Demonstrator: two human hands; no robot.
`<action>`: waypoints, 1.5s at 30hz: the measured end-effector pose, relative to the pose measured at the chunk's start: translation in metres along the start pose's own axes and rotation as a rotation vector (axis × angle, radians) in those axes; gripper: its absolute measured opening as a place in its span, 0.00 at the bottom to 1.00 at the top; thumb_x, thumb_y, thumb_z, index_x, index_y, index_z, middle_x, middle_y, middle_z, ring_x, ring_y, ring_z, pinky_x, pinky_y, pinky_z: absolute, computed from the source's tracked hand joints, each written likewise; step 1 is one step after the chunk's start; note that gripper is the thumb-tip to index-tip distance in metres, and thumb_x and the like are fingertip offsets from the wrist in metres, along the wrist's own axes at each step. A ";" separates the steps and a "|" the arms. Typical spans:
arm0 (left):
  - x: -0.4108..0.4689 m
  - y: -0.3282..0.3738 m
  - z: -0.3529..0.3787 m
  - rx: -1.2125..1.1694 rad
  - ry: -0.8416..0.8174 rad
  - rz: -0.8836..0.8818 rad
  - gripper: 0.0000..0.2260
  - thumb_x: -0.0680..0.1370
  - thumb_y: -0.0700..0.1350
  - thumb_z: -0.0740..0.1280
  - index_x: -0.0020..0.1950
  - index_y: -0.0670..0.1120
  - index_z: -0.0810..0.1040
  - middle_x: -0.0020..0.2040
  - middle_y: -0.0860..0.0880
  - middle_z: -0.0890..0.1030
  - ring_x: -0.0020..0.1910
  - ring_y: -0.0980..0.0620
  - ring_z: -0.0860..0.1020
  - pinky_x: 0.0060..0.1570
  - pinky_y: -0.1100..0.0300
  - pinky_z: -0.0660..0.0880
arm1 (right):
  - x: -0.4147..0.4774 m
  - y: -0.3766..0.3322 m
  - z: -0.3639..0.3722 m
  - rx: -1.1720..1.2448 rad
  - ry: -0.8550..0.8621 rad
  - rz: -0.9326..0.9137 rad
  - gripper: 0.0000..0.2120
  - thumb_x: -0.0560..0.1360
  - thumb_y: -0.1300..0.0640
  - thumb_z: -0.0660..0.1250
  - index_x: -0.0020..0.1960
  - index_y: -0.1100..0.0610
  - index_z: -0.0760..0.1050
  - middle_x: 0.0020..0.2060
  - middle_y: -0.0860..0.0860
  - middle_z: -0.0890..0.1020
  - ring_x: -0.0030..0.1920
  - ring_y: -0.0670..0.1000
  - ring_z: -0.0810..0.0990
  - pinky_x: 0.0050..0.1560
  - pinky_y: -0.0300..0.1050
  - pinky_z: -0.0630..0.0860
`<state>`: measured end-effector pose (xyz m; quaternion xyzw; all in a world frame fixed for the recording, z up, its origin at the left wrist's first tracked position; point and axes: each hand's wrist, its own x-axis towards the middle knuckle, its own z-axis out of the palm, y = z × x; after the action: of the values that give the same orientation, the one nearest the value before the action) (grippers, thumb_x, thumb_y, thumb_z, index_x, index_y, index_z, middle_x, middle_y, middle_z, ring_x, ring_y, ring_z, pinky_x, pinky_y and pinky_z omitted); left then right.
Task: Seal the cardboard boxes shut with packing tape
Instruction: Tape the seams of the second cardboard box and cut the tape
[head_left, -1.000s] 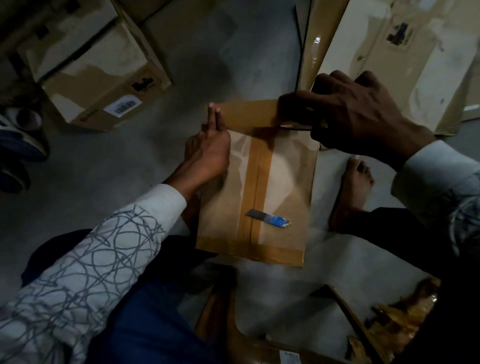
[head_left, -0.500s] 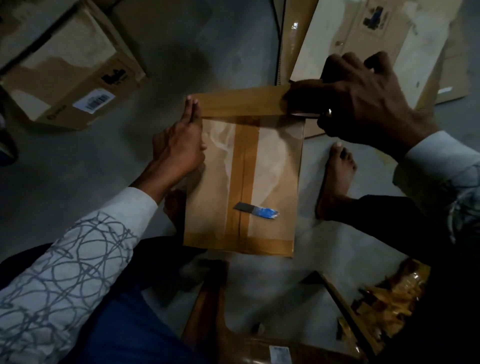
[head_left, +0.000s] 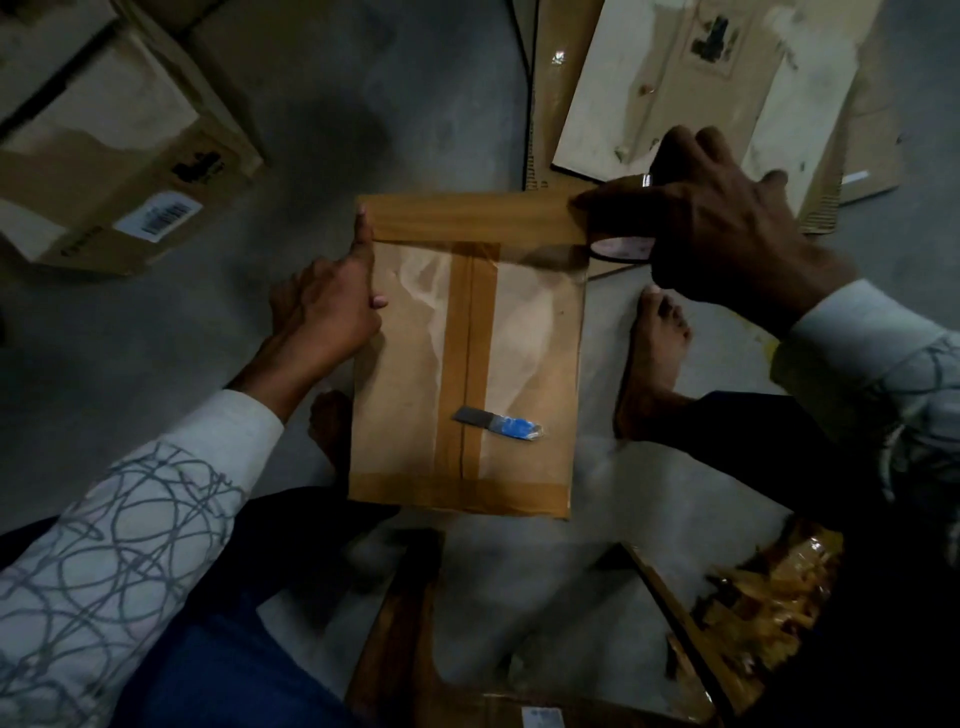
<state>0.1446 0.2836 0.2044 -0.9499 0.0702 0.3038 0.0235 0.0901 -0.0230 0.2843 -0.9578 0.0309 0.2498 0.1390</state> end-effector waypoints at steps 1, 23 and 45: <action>0.000 0.001 0.000 0.005 -0.001 0.001 0.40 0.81 0.51 0.66 0.81 0.59 0.38 0.65 0.37 0.76 0.63 0.36 0.75 0.57 0.45 0.71 | 0.000 0.000 -0.002 -0.035 -0.045 -0.008 0.30 0.72 0.43 0.58 0.74 0.44 0.69 0.64 0.60 0.66 0.65 0.62 0.62 0.57 0.74 0.67; 0.001 -0.001 -0.002 0.003 0.001 0.006 0.40 0.81 0.52 0.66 0.81 0.58 0.38 0.63 0.38 0.77 0.61 0.37 0.76 0.57 0.45 0.71 | 0.005 0.026 0.031 -0.218 -0.009 0.081 0.35 0.78 0.55 0.66 0.78 0.34 0.55 0.63 0.58 0.64 0.65 0.61 0.61 0.59 0.81 0.64; 0.011 0.000 -0.001 -0.069 0.223 0.288 0.28 0.78 0.43 0.69 0.77 0.44 0.65 0.78 0.40 0.63 0.78 0.39 0.59 0.74 0.40 0.60 | 0.033 0.003 0.037 -0.341 -0.151 -0.094 0.40 0.74 0.48 0.72 0.80 0.51 0.56 0.75 0.58 0.60 0.73 0.62 0.59 0.64 0.72 0.67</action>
<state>0.1542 0.2823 0.1993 -0.9580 0.1974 0.1989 -0.0606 0.1015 -0.0149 0.2369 -0.9464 -0.0672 0.3156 -0.0120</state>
